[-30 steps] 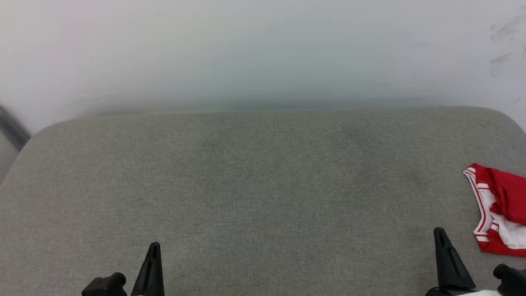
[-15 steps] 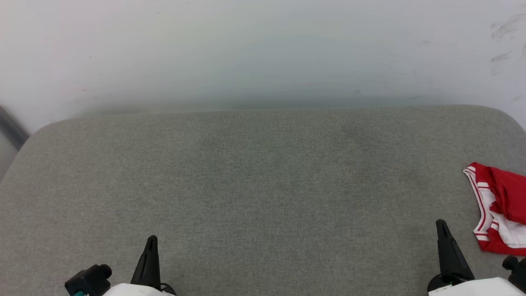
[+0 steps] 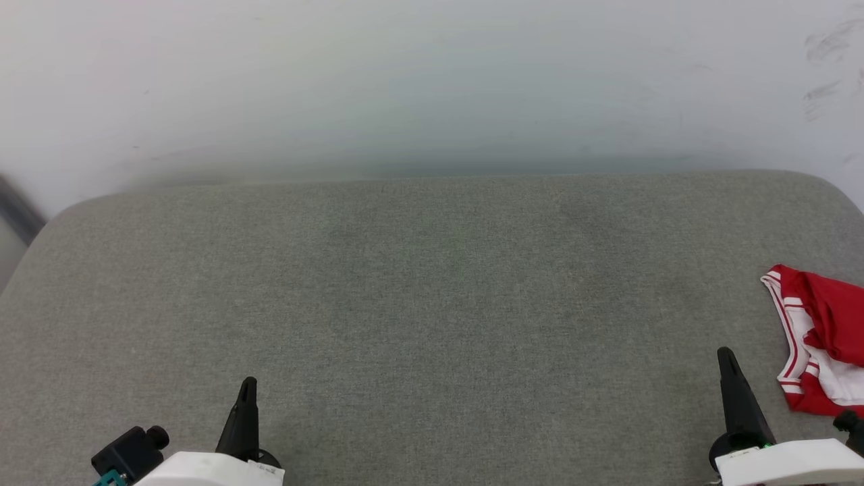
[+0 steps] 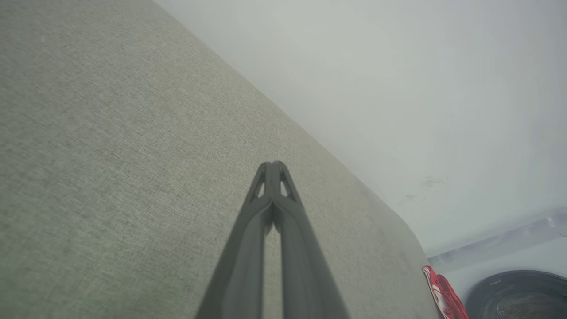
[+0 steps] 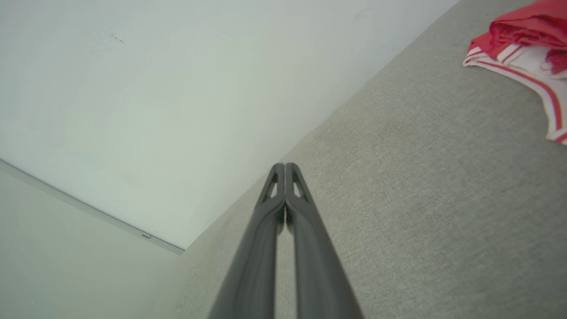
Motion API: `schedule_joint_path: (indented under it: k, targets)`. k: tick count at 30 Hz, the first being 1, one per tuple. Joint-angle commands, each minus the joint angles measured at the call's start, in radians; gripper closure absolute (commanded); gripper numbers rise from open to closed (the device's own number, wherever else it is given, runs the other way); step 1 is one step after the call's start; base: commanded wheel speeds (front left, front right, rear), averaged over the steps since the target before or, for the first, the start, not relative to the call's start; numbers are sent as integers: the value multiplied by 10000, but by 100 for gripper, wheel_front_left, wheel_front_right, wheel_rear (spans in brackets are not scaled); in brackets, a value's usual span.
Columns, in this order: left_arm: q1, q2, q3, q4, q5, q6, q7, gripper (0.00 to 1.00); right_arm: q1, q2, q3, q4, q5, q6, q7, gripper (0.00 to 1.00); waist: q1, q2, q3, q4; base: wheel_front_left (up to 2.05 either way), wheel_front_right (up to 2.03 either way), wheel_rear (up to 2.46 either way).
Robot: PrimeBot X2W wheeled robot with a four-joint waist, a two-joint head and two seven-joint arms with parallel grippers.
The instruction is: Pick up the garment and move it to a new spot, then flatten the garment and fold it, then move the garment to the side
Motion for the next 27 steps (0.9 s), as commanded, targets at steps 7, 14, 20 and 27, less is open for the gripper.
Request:
schedule_joint_path:
  k: [7,14,20,27]
  targets:
    - [-430,66,125,68,-1091,-133,231,100,-420,-107,-53,60,1039,1,246,100,0,0,22,-15,0,0,0]
    - [-598,77,208,194,-1962,-228,436,100,-589,-112,-84,183,1861,1,446,100,0,0,44,-30,0,0,0]
    - [-745,81,272,300,-2664,-314,590,100,-736,-112,-116,292,2524,0,619,100,0,0,63,-43,0,0,0]
    - [-919,81,363,428,-3423,-399,774,100,-870,-110,-156,414,3244,0,802,100,0,0,85,-58,0,0,0]
